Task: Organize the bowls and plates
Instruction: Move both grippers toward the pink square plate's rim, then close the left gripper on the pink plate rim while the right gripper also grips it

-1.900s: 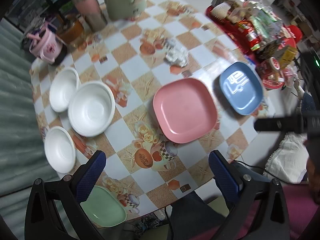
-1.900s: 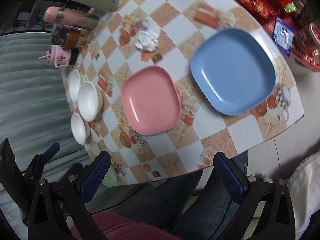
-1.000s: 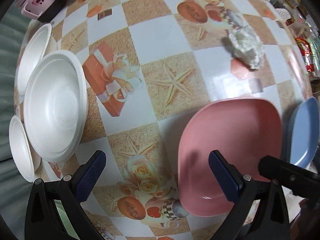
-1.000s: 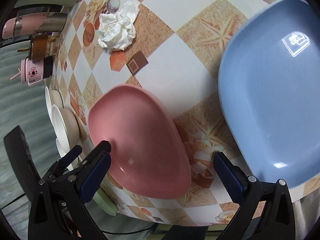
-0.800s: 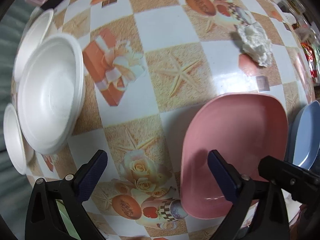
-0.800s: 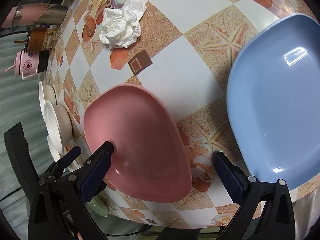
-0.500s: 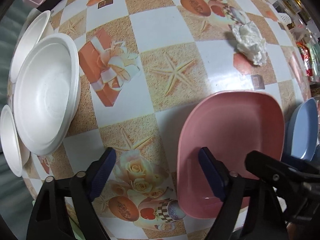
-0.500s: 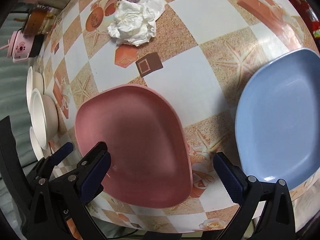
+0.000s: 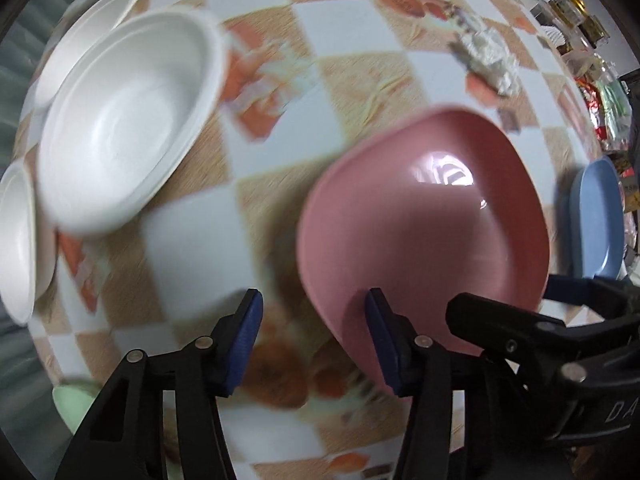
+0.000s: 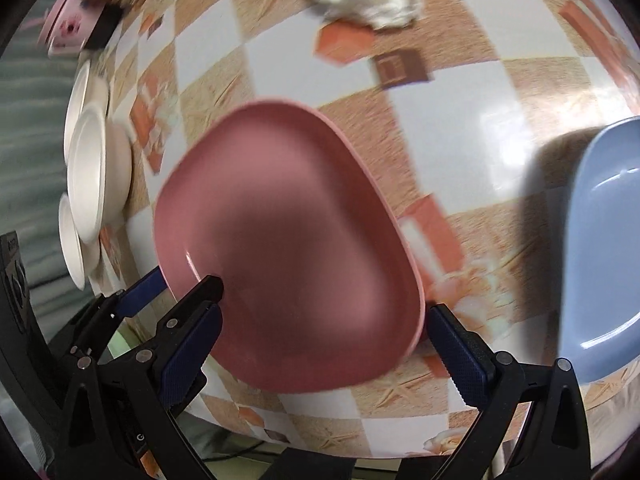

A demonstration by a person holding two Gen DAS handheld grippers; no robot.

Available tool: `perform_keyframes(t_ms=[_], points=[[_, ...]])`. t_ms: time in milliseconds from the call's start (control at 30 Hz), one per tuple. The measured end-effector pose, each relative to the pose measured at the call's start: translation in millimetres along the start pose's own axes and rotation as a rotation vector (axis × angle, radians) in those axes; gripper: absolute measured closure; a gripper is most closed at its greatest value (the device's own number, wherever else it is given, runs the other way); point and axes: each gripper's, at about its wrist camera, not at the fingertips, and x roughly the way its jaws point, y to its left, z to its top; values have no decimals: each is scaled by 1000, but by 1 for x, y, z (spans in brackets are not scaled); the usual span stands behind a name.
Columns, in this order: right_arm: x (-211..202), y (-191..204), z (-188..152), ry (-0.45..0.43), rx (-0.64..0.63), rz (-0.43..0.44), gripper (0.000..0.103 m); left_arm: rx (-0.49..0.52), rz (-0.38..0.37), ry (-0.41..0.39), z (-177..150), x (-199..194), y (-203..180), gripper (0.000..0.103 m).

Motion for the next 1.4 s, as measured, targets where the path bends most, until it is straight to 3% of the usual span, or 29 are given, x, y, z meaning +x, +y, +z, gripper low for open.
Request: perform_keyframes(t_ms=[167, 300, 400, 433, 533, 733, 867, 1000, 1100, 1167, 1200, 1233, 1267, 1333, 1400], points=[[18, 44, -27, 46, -120, 7, 0, -38, 28, 4, -50, 6, 49, 42], [4, 67, -31, -52, -245, -134, 0, -144, 25, -10, -72, 6, 78, 34], [2, 84, -20, -68, -367, -224, 0, -261, 21, -17, -88, 4, 91, 31], [1, 89, -14, -69, -398, -241, 0, -290, 14, -17, -106, 3, 95, 31], [9, 113, 1, -61, -509, -273, 0, -409, -14, 6, -118, 13, 102, 31], [49, 155, 23, 7, -765, -383, 0, -567, -88, 65, -134, 43, 122, 31], [78, 171, 10, 21, -807, -418, 0, -552, -53, 59, -134, 55, 120, 27], [77, 171, 16, 49, -797, -437, 0, -533, -28, 71, -136, 64, 121, 26], [64, 159, 11, 12, -790, -419, 13, -492, -15, 66, -125, 70, 105, 26], [65, 163, -3, -15, -801, -397, 30, -477, -14, 69, -109, 71, 100, 26], [62, 163, -6, -26, -807, -393, 48, -472, -12, 72, -103, 72, 95, 26], [59, 160, -7, -27, -796, -397, 56, -461, -8, 74, -99, 69, 95, 26], [58, 156, -6, -28, -758, -380, 60, -445, -5, 74, -92, 65, 90, 26], [54, 142, -4, -23, -670, -338, 81, -412, 6, 71, -90, 70, 90, 26], [52, 117, -8, 20, -527, -245, 88, -391, 3, 77, -82, 70, 88, 25]])
